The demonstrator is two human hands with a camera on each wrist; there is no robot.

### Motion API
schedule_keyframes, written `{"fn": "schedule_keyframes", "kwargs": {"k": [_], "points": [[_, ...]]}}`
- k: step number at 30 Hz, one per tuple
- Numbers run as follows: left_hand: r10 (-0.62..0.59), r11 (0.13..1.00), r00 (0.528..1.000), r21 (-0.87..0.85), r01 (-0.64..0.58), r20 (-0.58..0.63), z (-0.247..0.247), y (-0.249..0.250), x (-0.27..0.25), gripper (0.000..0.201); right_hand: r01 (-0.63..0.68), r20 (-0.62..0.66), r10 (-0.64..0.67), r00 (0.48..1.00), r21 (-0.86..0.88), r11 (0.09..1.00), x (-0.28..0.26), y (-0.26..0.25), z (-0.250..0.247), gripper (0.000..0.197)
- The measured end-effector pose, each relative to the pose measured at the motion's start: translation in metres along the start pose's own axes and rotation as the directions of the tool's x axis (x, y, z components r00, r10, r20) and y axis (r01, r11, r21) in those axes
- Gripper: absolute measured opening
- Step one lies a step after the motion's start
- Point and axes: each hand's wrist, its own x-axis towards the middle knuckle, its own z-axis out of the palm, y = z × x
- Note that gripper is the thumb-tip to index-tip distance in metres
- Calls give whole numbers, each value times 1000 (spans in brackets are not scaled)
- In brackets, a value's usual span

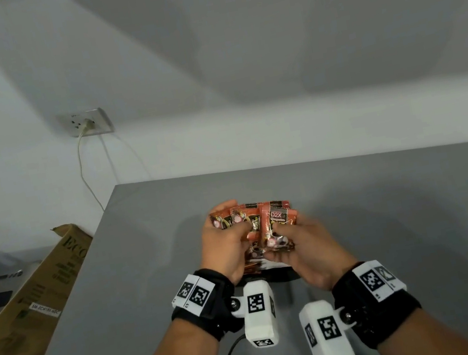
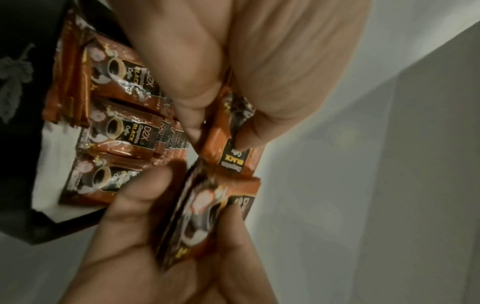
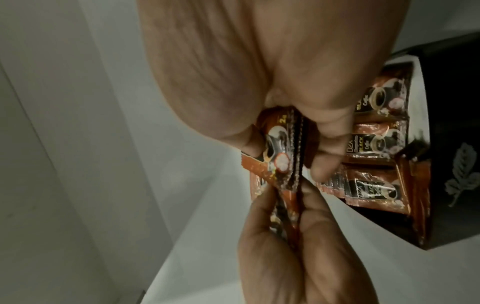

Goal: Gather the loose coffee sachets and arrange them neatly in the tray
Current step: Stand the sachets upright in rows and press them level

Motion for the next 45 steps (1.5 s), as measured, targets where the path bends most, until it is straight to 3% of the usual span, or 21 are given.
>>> {"fn": "schedule_keyframes", "kwargs": {"k": [6,9,11,14,18,23,27,30,33,36,38,41,42,45], "points": [[-8,973,997,233,-9,75,-4,-4,-4,47,124,-50,-134,990,-176,977,9,-18,6,18],[12,988,998,150,-21,55,-7,-6,-4,43,102,-84,-108,991,-75,992,6,-23,2,20],[28,993,999,115,-33,44,-5,-7,-5,42,71,-43,-71,997,-8,997,4,-19,3,29],[23,997,999,68,-26,41,-1,-9,-5,38,45,6,-44,999,-61,997,5,-8,10,26],[-35,999,999,2,35,41,-3,-8,-6,31,69,-48,-71,996,-47,997,6,-16,7,23],[-15,999,1000,-49,16,27,-9,-1,-4,27,10,-163,5,987,94,996,6,-19,-15,17],[-9,999,1000,-44,9,5,-10,-3,0,25,32,-24,-31,999,24,999,3,-14,-17,18],[-113,990,993,-77,116,37,-6,-3,0,15,122,48,-116,992,-148,981,-1,-13,-12,26],[-203,968,970,-121,219,131,-2,-1,-4,21,218,58,-212,976,-373,902,-1,-14,-6,30],[-251,950,940,-126,285,233,-4,3,-8,42,332,102,-336,936,-569,752,-3,-18,-2,29],[-252,953,921,-93,290,296,-4,1,-8,43,401,178,-382,907,-644,651,-6,-20,1,31],[-266,952,919,-71,298,290,-5,-5,-8,41,457,312,-392,865,-812,362,-2,-17,2,46],[-276,950,918,-66,306,283,-4,-6,-8,43,465,341,-379,860,-830,309,-2,-18,1,50],[-296,941,909,-73,330,293,-3,-3,-9,44,520,432,-313,846,-799,301,-1,-24,0,74]]}}
